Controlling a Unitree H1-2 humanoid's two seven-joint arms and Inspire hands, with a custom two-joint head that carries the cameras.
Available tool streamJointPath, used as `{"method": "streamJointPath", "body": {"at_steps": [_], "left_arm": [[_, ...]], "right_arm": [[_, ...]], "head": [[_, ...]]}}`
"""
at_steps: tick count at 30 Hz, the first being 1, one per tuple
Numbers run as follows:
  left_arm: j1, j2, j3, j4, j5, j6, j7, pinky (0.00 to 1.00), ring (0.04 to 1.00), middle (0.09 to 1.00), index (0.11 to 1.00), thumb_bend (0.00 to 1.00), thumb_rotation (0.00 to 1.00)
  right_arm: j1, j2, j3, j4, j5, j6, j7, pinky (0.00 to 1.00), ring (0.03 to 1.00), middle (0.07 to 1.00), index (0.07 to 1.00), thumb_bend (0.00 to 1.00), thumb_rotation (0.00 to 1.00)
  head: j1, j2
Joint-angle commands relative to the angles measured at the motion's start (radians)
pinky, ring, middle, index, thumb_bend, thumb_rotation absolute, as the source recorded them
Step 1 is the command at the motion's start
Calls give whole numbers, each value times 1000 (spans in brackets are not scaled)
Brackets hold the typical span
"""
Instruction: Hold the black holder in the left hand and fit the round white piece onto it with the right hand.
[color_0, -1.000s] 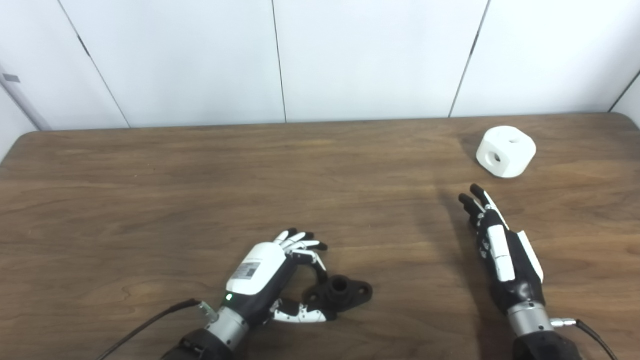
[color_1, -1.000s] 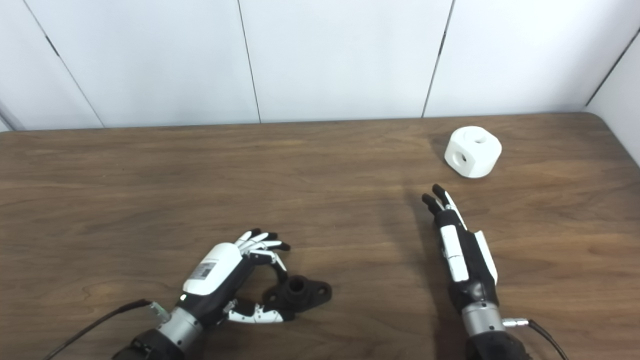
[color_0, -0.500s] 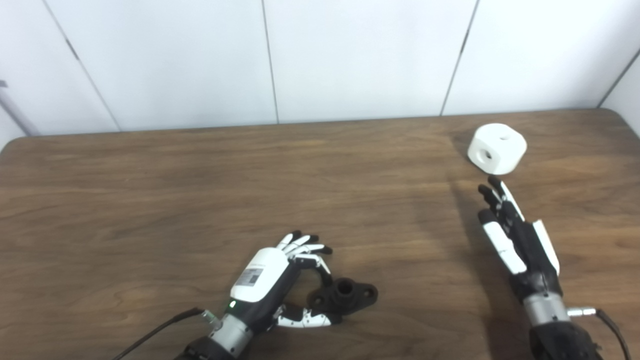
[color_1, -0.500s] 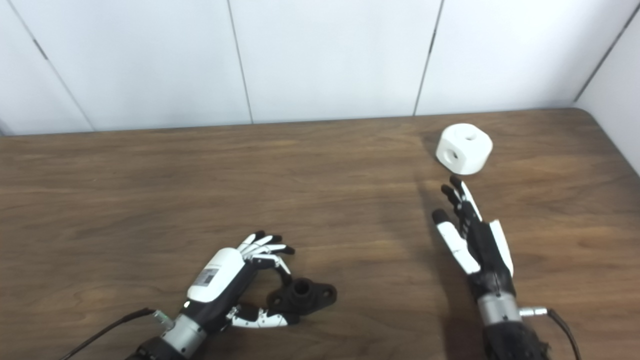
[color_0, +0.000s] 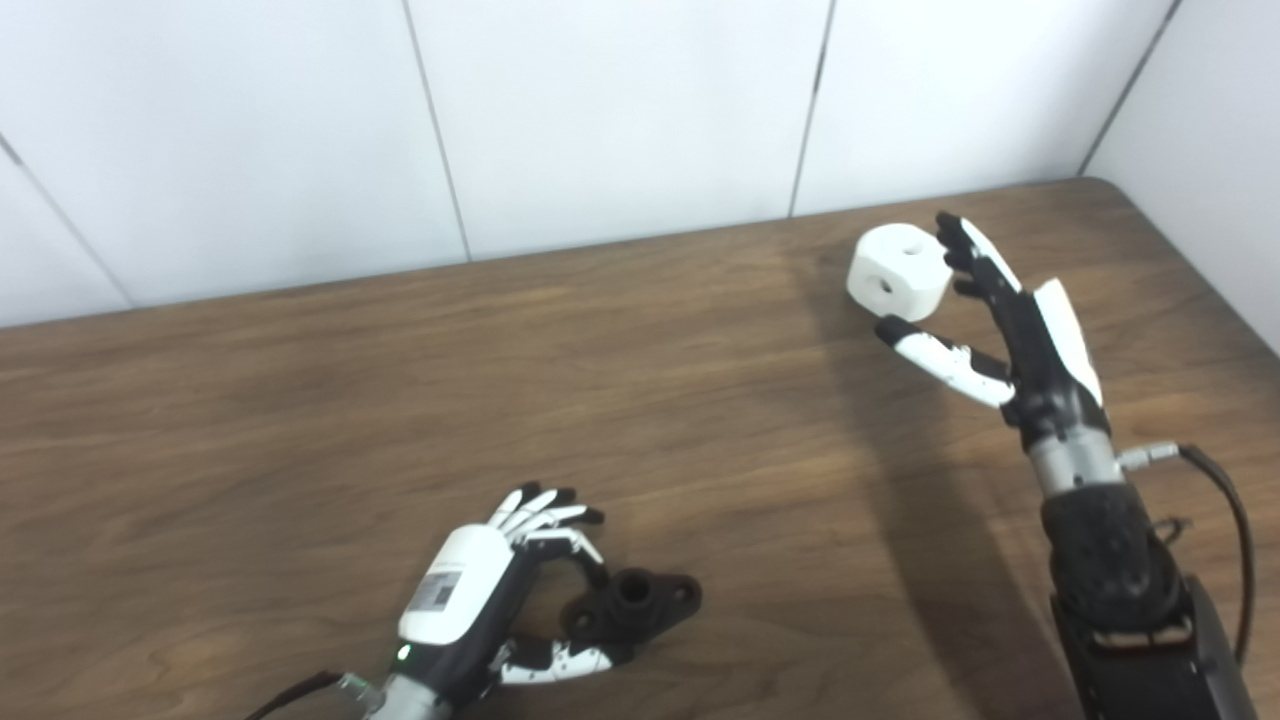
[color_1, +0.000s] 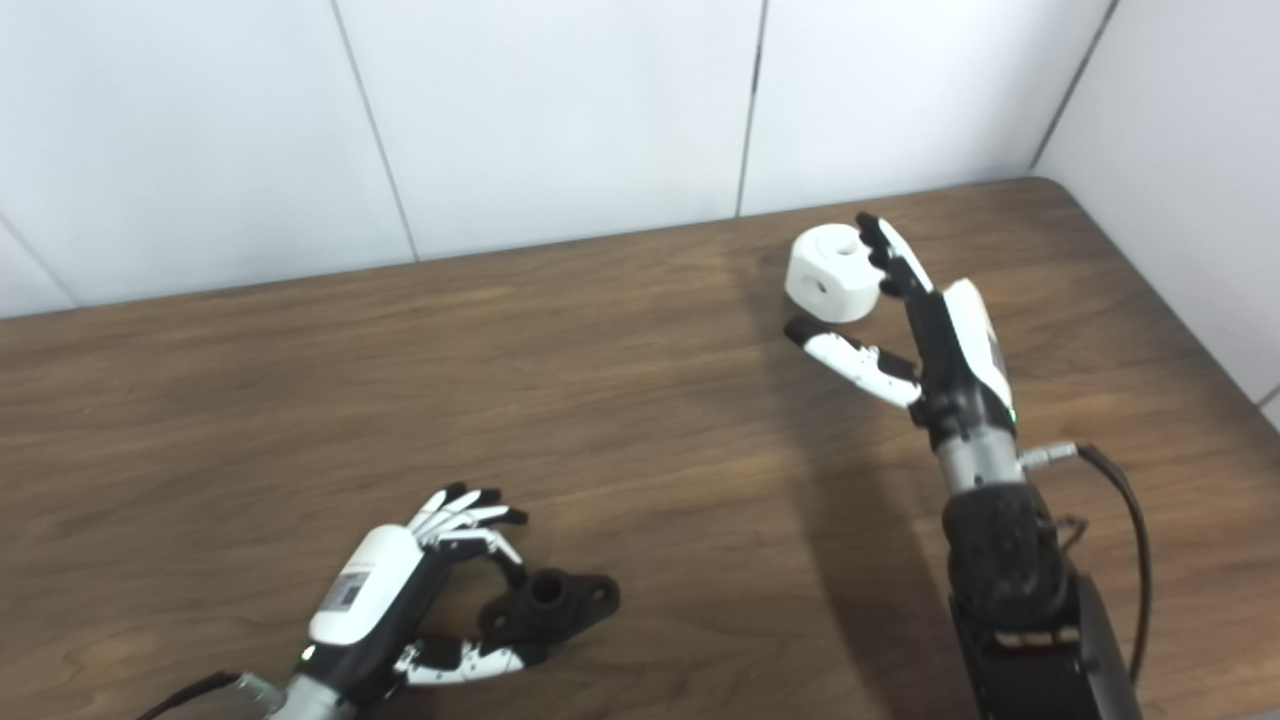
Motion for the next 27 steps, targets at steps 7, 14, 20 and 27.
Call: {"method": "streamJointPath", "body": {"at_steps": [7,14,20,27], "left_arm": [[27,21,2,-6,-12,-2,-47,948,898,807,485,518,55],[31,27,9,-13,-18,0,-62,958,906,813,485,518,55],[36,25,15,-25,-18,8,-77,957,909,814,485,518,55],[40,22,17,-35,-12,15,-88,954,908,814,485,519,54]], "right_arm": [[-161,-90,-4,7,-118,131,44,937,983,946,878,776,452],[-268,-157,41,129,-201,194,68,865,980,943,848,840,417],[-345,-179,75,258,-279,208,92,843,984,943,824,870,448],[-414,-164,71,373,-357,208,185,907,999,945,802,892,442]], "head": [[-24,-2],[-27,-3],[-26,-2],[-15,2]]}}
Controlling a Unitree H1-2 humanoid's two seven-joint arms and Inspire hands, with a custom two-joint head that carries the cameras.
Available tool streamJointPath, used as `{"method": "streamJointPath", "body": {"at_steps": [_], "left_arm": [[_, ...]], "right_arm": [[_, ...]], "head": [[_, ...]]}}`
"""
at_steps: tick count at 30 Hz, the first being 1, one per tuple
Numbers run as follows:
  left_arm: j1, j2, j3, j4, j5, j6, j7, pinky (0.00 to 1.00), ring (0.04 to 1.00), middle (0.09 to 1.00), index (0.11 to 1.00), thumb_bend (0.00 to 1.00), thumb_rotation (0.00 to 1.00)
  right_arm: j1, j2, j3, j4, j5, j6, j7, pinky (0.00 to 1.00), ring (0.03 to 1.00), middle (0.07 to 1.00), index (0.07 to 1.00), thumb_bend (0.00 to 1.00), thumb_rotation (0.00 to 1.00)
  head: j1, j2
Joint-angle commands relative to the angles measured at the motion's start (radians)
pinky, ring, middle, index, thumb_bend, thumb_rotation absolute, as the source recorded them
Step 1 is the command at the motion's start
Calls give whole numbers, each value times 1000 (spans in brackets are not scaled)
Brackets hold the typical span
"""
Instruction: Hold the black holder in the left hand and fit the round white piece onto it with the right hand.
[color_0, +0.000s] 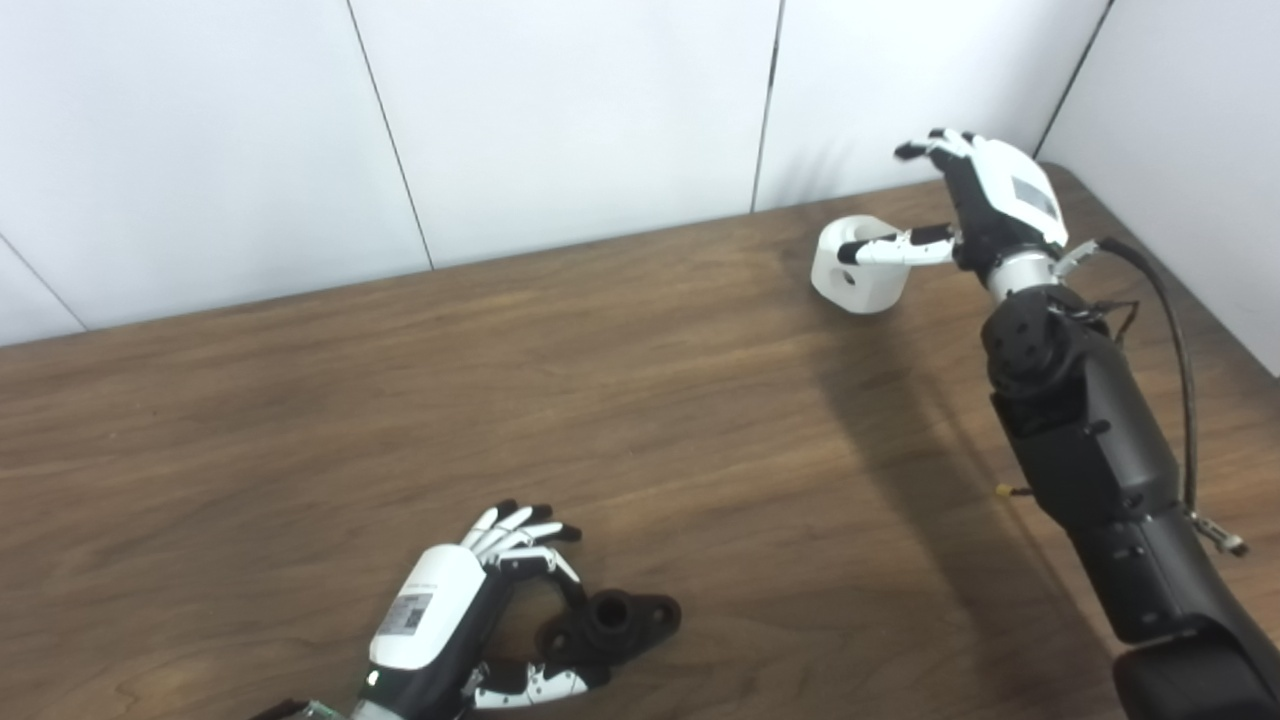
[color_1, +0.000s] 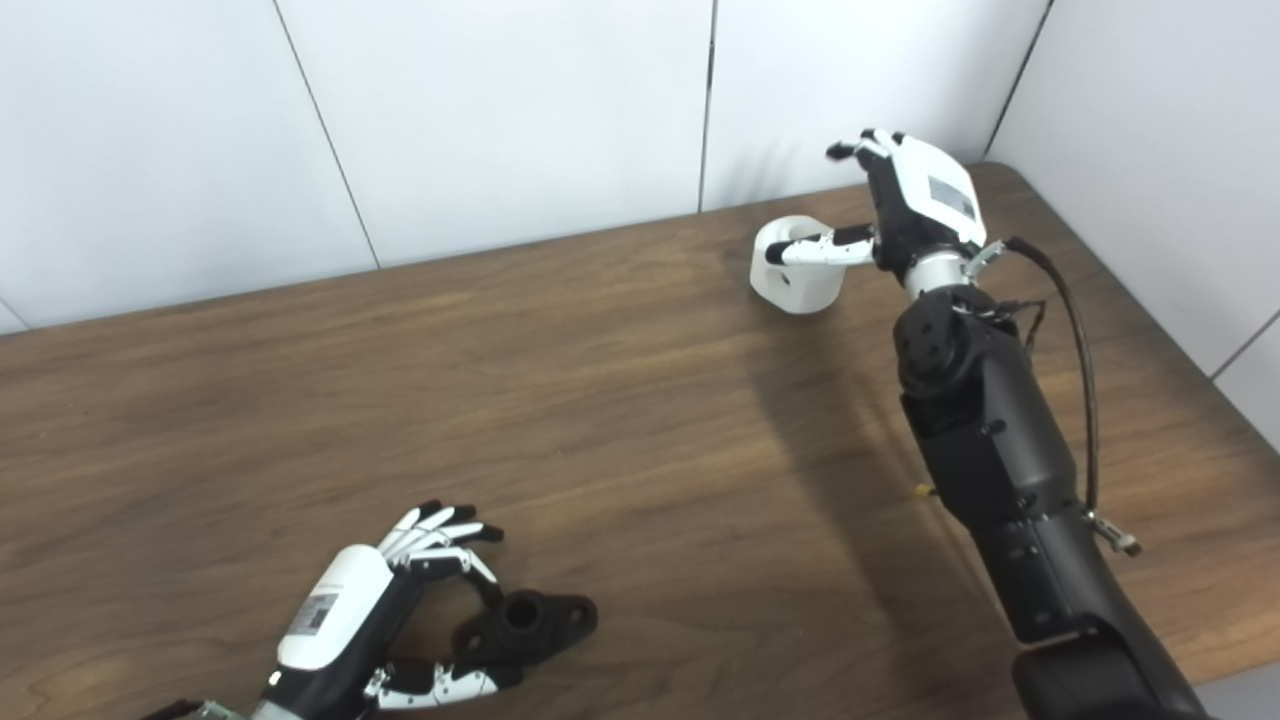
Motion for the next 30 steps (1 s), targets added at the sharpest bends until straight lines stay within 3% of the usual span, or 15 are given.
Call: {"method": "streamJointPath", "body": {"at_steps": [1,5,13,30], "left_arm": [[25,12,-4,-2,5,17,-30,953,908,815,485,519,55],[24,8,-3,-1,7,15,-32,952,906,812,485,519,54],[22,8,-1,4,11,6,-27,948,903,810,485,519,55],[25,9,0,-3,10,3,-29,950,903,808,484,519,56]], "right_arm": [[-61,-10,-16,-2,-40,0,17,902,1000,946,800,896,444],[-91,-1,-13,45,-88,0,54,860,986,924,788,919,481],[-104,20,-6,60,-147,0,107,942,989,912,783,907,475],[-103,30,-4,115,-181,0,77,978,993,919,754,883,414]], "head": [[1,0],[3,1],[3,1],[6,11]]}}
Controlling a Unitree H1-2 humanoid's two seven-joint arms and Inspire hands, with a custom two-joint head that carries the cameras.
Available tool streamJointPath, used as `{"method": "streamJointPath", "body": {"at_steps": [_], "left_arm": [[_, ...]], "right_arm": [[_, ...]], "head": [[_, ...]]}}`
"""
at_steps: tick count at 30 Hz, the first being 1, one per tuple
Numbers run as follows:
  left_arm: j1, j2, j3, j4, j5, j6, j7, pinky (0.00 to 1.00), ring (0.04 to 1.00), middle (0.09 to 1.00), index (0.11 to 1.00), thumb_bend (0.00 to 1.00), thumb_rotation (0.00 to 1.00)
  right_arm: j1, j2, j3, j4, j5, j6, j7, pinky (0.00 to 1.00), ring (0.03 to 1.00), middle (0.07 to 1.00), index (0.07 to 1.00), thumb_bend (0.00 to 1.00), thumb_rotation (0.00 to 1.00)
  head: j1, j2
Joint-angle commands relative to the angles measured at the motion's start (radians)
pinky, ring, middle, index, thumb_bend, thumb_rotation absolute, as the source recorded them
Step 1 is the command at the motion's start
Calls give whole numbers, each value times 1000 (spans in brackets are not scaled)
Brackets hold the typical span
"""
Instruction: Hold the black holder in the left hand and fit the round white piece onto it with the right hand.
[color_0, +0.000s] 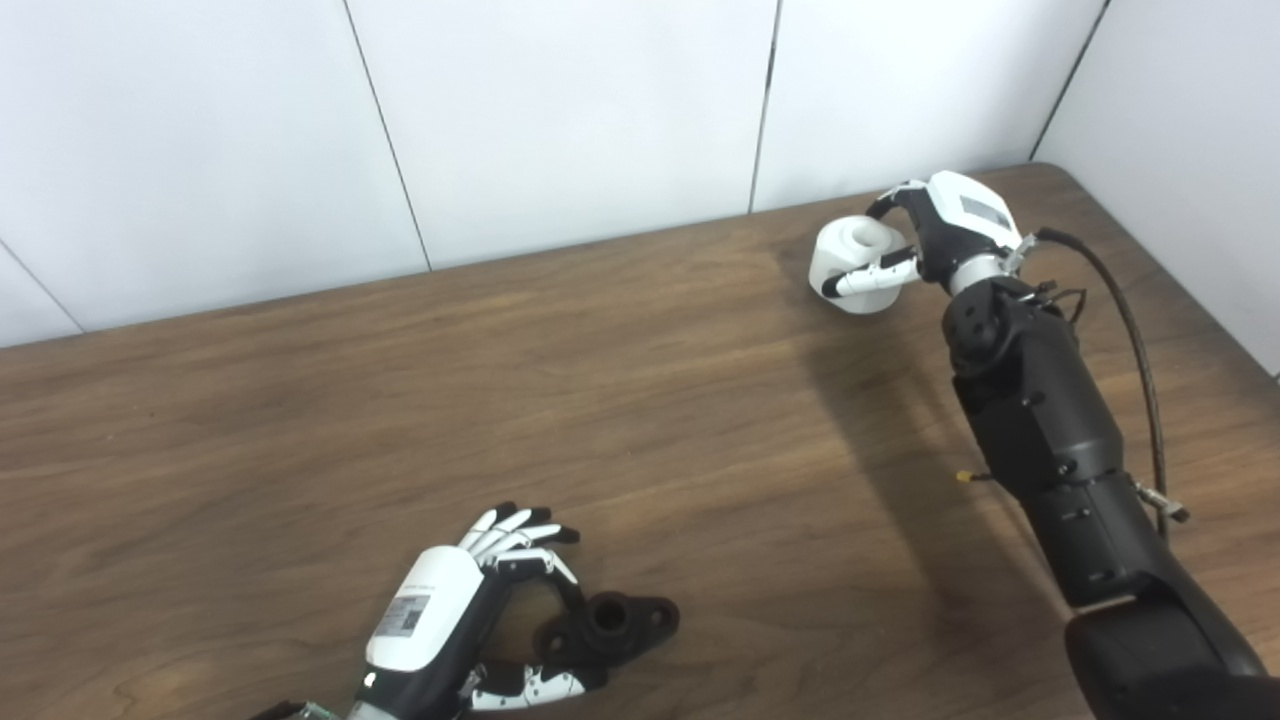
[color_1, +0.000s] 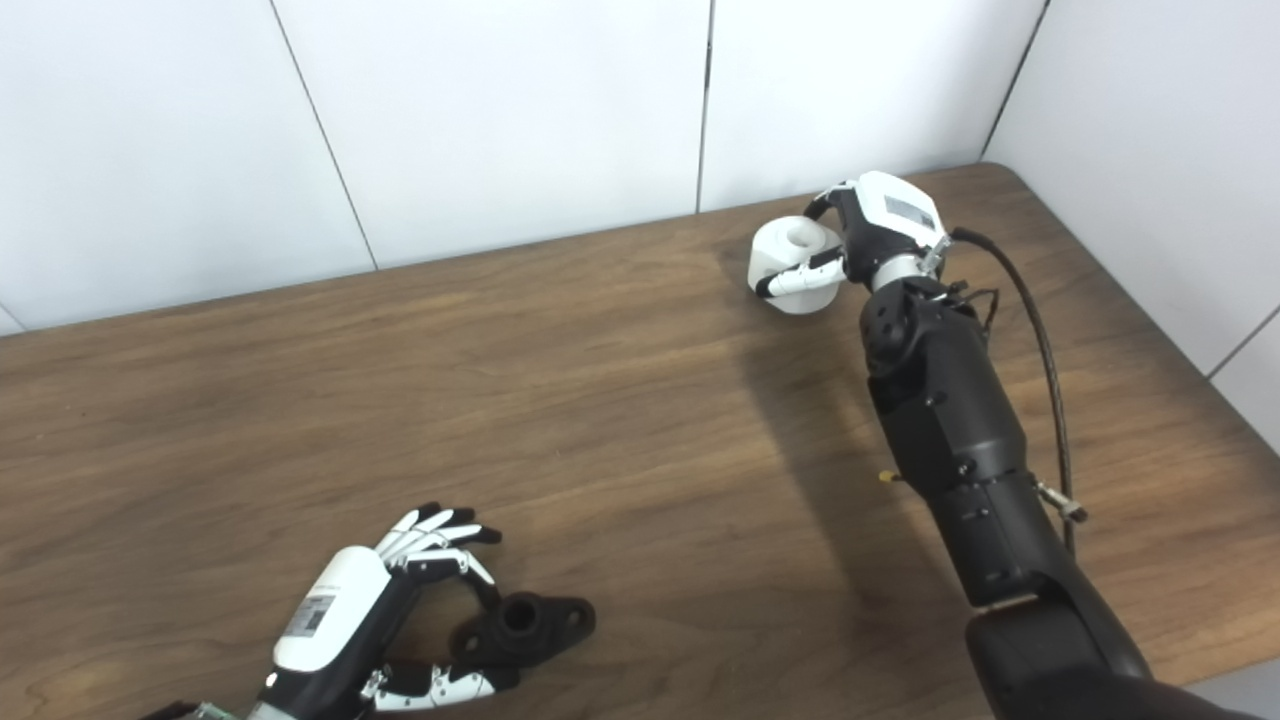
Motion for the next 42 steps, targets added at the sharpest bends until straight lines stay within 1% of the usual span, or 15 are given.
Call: {"method": "streamJointPath", "body": {"at_steps": [1,3,7,12,21,30,33,37,42], "left_arm": [[24,9,-6,-3,5,11,-27,951,904,808,484,519,56],[24,9,-6,-2,6,10,-27,953,904,808,484,519,56],[24,8,-6,-3,5,11,-28,955,904,808,484,519,56],[24,11,-7,-4,9,8,-27,955,904,807,484,519,57],[24,12,-7,-8,7,11,-35,955,907,810,484,519,57],[26,12,-6,-13,7,14,-38,956,907,810,484,519,57],[26,13,-6,-11,6,9,-35,956,906,810,484,519,58],[27,12,-6,-15,6,12,-38,954,905,809,484,520,57],[27,13,-6,-18,7,13,-40,954,905,808,484,520,57]], "right_arm": [[-46,-19,-9,-18,-9,0,-43,980,992,918,756,882,414],[-45,-20,-11,-13,-12,0,-44,982,993,919,759,877,419],[-43,-22,-18,-8,-6,0,-51,955,989,923,753,868,414],[-39,-22,-22,-17,5,0,-61,935,983,910,727,870,411],[-32,-38,-5,-7,46,-2,-111,903,969,886,690,848,376],[-28,-62,23,10,67,-5,-133,913,949,851,671,842,362],[-28,-63,22,15,75,-2,-135,931,951,856,674,845,355],[-25,-60,19,13,75,-1,-134,926,952,867,676,855,358],[-22,-69,32,18,79,-2,-138,932,946,856,672,854,368]], "head": [[0,0],[0,0],[4,1],[3,4],[3,6],[1,9],[1,9],[1,11],[1,11]]}}
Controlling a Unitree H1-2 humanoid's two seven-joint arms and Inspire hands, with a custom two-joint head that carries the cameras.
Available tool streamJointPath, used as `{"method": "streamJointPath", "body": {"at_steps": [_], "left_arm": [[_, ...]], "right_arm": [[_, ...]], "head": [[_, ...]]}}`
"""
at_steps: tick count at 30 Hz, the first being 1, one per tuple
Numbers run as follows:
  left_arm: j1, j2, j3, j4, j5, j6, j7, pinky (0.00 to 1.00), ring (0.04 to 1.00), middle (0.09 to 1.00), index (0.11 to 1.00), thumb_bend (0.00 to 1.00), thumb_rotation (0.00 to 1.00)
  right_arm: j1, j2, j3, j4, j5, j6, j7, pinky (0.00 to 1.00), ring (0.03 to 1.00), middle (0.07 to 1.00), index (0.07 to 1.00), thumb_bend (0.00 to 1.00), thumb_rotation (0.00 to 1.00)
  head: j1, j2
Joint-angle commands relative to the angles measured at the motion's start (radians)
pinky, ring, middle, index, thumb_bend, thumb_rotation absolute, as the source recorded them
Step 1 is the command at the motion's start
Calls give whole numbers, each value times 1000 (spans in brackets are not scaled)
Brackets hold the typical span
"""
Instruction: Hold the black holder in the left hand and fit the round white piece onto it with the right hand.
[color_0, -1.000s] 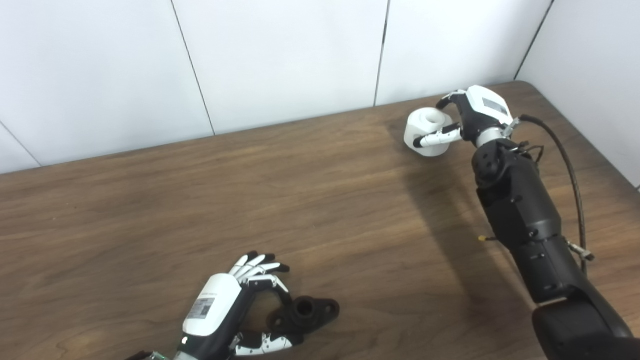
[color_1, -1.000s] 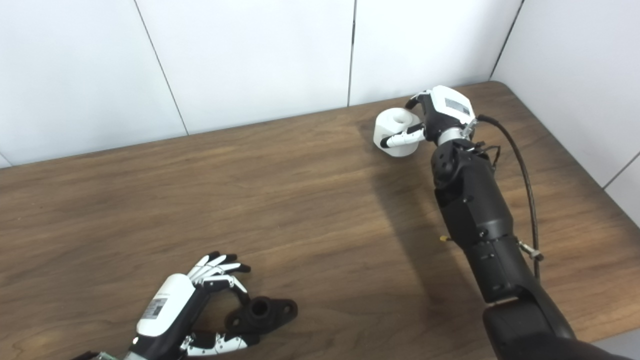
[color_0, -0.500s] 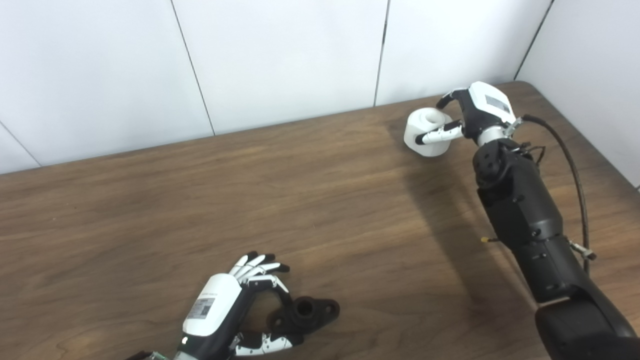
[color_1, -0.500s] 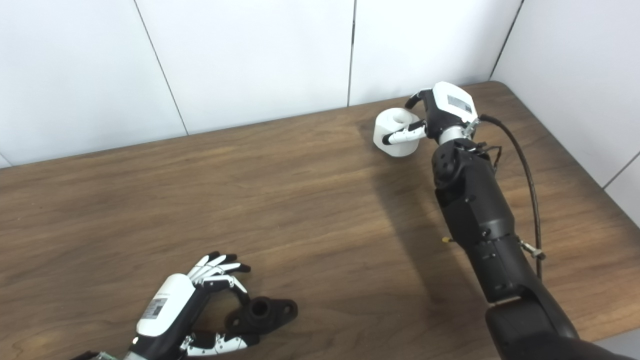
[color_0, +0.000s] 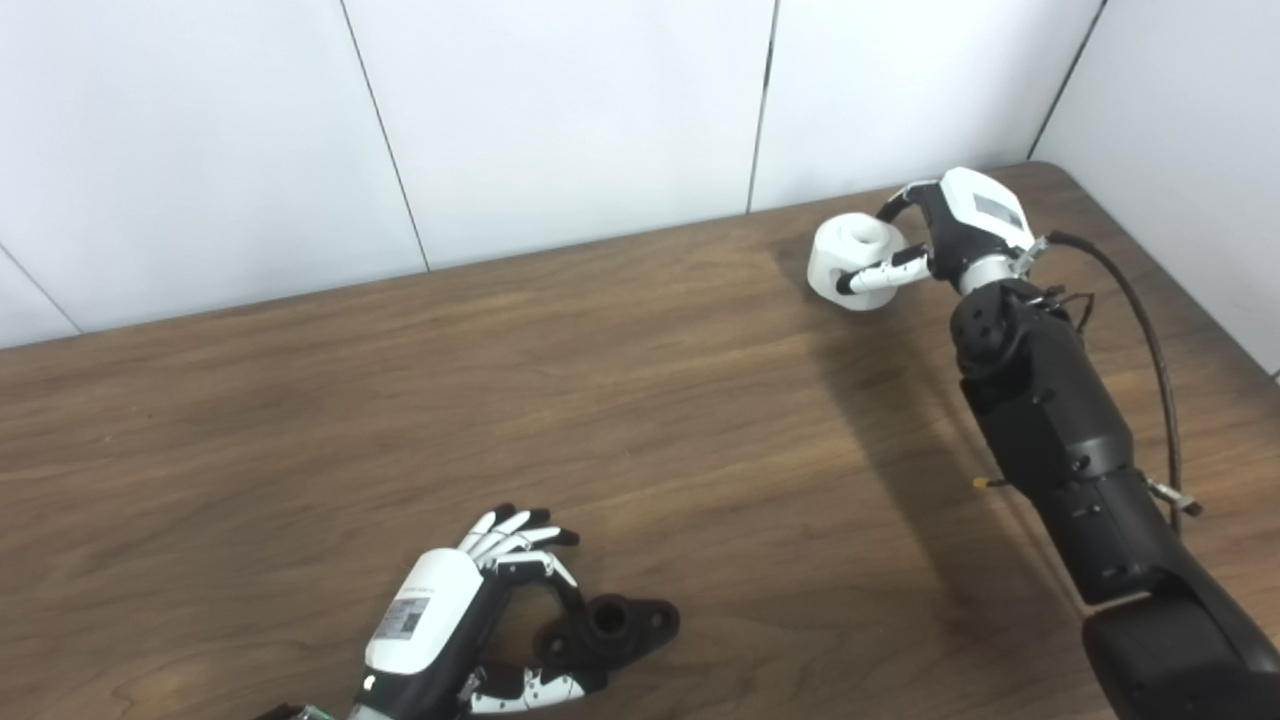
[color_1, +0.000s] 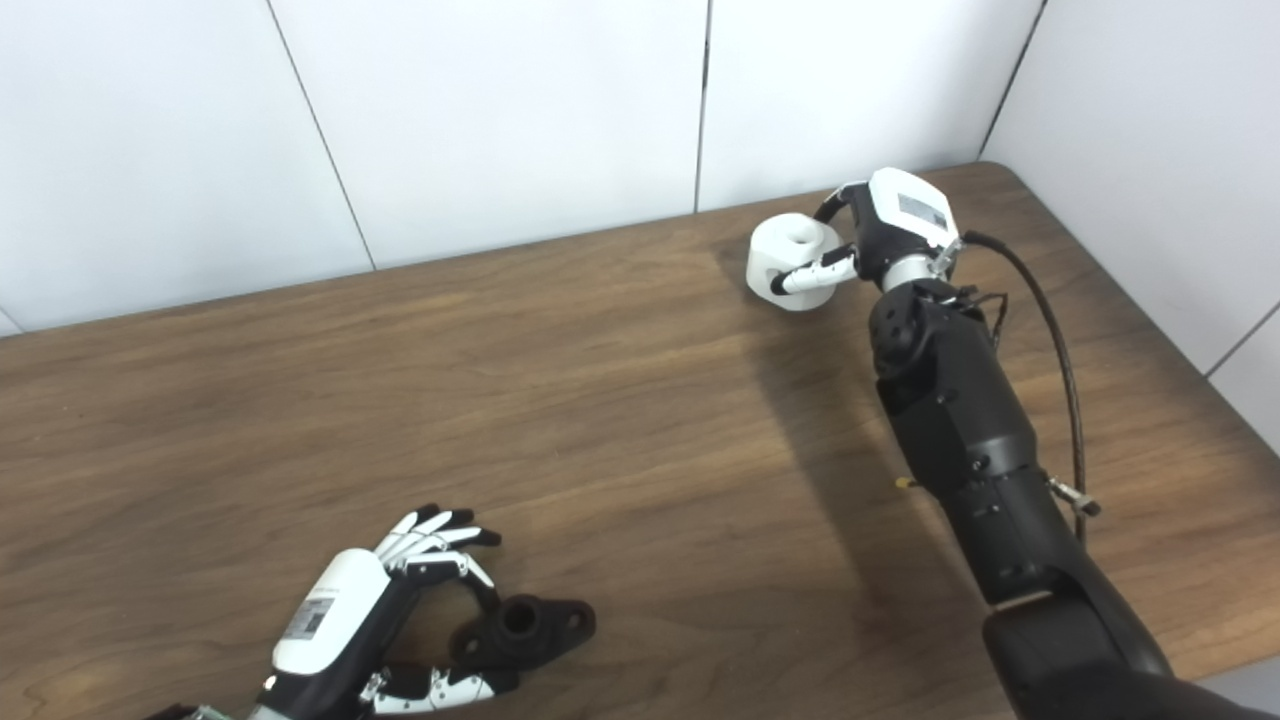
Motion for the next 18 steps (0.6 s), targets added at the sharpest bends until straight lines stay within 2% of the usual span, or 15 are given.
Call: {"method": "streamJointPath", "body": {"at_steps": [1,18], "left_arm": [[22,13,-7,-11,8,10,-32,954,905,808,484,520,57],[23,13,-4,-16,5,11,-35,955,906,810,484,520,57]], "right_arm": [[-25,-34,1,-20,-2,-2,-26,934,946,855,671,852,371],[-22,-40,9,-27,10,-1,-26,923,951,864,624,824,349]], "head": [[-1,0],[-3,7]]}}
